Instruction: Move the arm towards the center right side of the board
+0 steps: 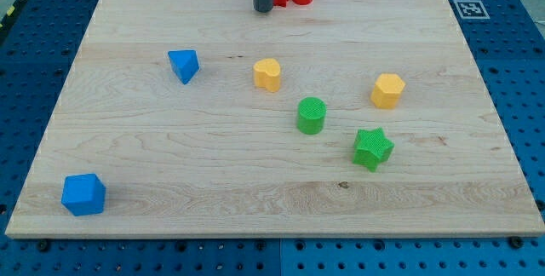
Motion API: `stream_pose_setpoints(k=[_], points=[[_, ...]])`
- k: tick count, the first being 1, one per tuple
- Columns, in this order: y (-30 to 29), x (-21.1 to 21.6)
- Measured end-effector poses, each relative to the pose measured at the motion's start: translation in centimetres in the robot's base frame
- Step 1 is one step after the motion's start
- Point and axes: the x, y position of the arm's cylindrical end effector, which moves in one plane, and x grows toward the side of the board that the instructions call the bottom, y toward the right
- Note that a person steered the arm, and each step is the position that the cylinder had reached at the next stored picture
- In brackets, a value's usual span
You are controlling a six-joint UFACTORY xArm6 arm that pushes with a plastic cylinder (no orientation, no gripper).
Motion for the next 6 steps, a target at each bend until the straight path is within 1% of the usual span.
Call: stream_pose_setpoints(k=[1, 2, 3, 5, 6], points=[[0.2, 3.6], [0.9, 3.7], [6.0, 5.1], [8.6, 6.1], [11.7, 7.5]])
